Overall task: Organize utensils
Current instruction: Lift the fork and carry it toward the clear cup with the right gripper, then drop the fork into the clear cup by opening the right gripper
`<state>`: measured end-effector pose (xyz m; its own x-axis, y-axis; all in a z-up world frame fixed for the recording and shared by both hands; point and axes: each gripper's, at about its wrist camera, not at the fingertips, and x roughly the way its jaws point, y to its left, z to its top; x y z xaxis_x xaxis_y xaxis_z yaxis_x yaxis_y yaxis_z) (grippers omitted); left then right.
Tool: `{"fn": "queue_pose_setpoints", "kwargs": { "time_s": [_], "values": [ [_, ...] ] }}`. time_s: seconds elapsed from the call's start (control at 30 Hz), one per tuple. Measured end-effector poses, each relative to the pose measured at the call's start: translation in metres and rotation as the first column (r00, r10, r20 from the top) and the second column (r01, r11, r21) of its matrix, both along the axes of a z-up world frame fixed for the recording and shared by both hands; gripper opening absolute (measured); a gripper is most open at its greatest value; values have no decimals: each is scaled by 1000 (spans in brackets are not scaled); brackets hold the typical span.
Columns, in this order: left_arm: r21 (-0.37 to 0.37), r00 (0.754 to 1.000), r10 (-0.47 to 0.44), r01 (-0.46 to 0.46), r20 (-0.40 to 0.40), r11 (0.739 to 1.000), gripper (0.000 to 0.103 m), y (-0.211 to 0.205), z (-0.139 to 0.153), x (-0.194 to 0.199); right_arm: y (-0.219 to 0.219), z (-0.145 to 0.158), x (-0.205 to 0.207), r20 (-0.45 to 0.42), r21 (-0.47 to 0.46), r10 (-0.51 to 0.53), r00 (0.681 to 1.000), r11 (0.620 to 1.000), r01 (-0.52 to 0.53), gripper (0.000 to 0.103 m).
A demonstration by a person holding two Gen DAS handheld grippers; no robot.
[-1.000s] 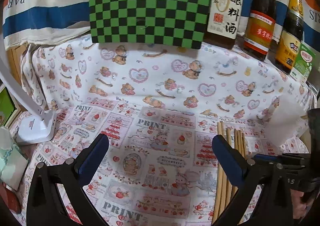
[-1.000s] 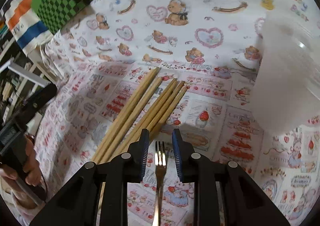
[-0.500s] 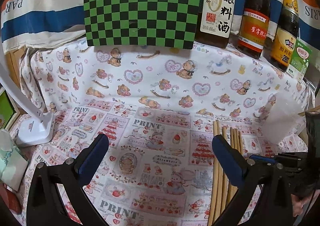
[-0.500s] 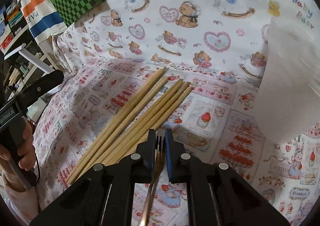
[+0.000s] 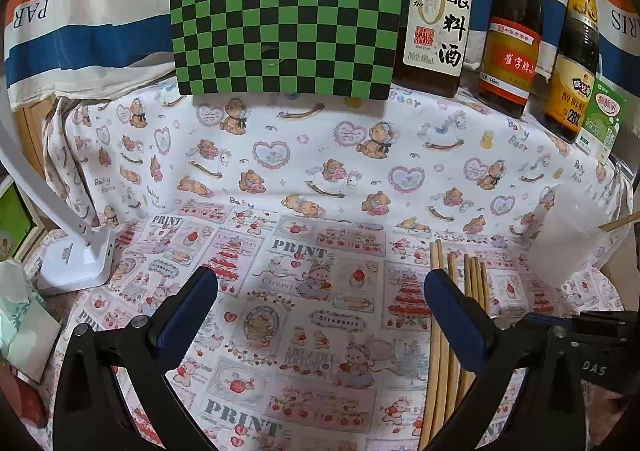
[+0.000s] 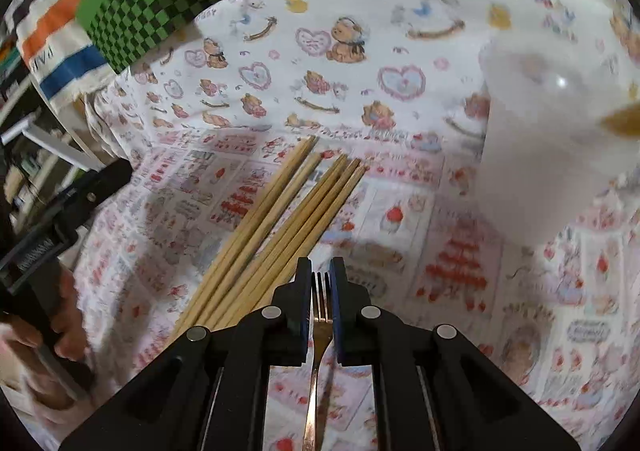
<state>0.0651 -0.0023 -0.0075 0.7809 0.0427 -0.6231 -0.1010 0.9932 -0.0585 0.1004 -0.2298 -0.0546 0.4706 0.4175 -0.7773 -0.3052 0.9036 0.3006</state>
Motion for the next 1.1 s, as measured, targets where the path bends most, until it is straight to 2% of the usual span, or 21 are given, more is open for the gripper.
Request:
{"fn": "queue_pose_setpoints", "kwargs": {
  "time_s": [0.2,0.27,0.37,0.73,1.0,1.1],
  "values": [
    [12,1000,3,-3,-8,1000,102,0,-2,1,-2,-1,-1,37,-125,-104,994,986,108,9],
    [15,1000,5,-5,-8,1000,102,0,-2,1,-2,-1,-1,54,-214,-148,988,964,156,5],
    [19,1000,7,-7,-11,1000,102,0,-2,1,-5,-1,-1,73,-287,-196,978,935,209,5],
    [21,1000,9,-9,-12,1000,102,-1,-2,1,-16,-8,3,-16,-186,-181,983,967,174,4],
    [24,1000,-2,3,-23,1000,102,-3,-3,2,-5,-13,6,30,-264,-187,982,946,188,5],
    [28,998,-47,49,-51,998,102,-9,-7,5,-3,-14,6,49,-275,-198,979,939,204,2]
  ]
}}
